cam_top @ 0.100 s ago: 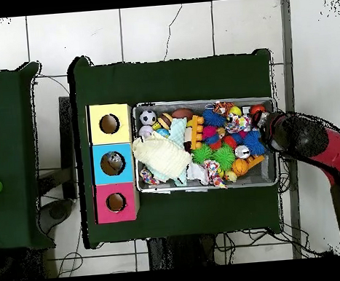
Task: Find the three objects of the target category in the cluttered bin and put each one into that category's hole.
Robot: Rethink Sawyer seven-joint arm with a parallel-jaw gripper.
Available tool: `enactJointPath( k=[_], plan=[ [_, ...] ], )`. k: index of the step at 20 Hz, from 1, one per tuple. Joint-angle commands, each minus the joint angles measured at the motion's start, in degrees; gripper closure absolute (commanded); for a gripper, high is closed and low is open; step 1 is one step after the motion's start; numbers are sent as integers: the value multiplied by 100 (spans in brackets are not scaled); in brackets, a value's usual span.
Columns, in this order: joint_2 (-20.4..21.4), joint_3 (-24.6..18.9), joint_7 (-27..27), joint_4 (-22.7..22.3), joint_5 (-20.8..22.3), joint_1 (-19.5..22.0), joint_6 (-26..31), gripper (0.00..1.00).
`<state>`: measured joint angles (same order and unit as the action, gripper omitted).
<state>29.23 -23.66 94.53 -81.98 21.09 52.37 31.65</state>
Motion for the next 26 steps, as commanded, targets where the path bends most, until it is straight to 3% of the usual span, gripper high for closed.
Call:
enactJointPath(
  k=[1, 5, 11, 12, 17, 25, 26],
  plan=[
    [-517, -586, -2378, 802, 883, 94, 747, 0],
    [-547, -640, -2433, 856, 1149, 166, 675, 0],
    [-691, -540, -1909, 784, 1292, -3, 608, 0],
    [-698, -518, -1809, 744, 1283, -23, 716, 100],
    [-800, -450, -1502, 716, 938, -102, 1364, 100],
    [-565, -455, -1311, 510, 880, -133, 1571, 100],
    [-514, -421, -1317, 453, 913, -125, 1644, 0]
  ],
)
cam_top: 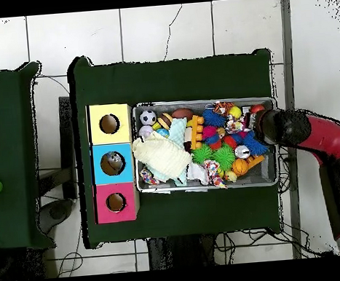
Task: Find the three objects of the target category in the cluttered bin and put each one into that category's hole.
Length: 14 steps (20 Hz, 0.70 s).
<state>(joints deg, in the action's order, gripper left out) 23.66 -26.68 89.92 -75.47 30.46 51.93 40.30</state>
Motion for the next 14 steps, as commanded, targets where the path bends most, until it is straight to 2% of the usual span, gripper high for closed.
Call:
enactJointPath(
  k=[1, 7, 14],
  plan=[
    [69, -73, -850, -206, 12, -97, 793, 0],
    [107, -5, -977, -46, 226, -60, 621, 0],
    [380, -4, -1000, -240, 230, -21, 611, 0]
  ],
)
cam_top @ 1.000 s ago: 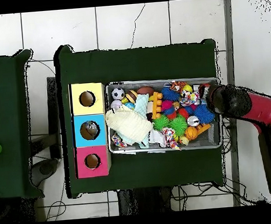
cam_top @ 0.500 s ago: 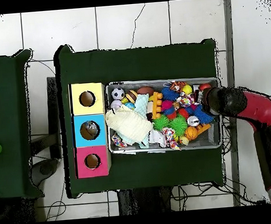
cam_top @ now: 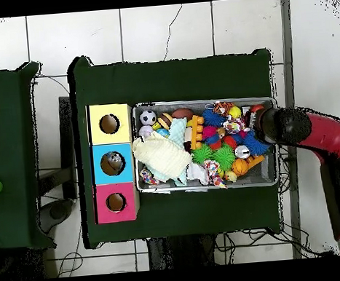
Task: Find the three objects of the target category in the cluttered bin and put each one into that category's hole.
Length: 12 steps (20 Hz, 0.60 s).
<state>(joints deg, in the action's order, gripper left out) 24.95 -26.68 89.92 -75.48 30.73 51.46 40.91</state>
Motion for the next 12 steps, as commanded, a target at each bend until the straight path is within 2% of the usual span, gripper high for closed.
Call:
enactJointPath(
  k=[1, 4, 6, 12],
  plan=[
    [297, -8, -996, -228, 184, -10, 616, 0],
    [592, -32, -996, -305, 64, -75, 888, 0],
    [637, -40, -971, -384, 47, -64, 859, 0],
    [-14, -3, -842, -454, 247, 59, 271, 0]
  ],
)
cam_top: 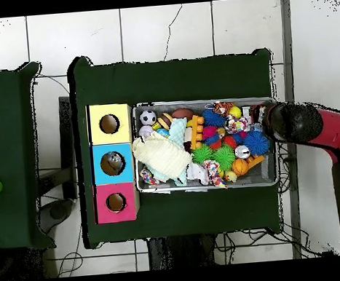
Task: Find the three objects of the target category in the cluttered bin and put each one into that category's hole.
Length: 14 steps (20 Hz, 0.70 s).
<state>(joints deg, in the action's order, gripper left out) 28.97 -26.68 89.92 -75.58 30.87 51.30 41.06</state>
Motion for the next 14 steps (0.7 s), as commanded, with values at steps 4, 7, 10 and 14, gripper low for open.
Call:
enactJointPath(
  k=[4, 7, 10, 14],
  plan=[
    [-653, -4, -850, -424, 199, 106, 312, 0],
    [-636, 44, -841, -453, 214, 90, 376, 0],
    [-578, 212, -774, -398, 363, -11, 401, 0],
    [-214, 689, -743, -293, 960, -315, 282, 0]
  ],
)
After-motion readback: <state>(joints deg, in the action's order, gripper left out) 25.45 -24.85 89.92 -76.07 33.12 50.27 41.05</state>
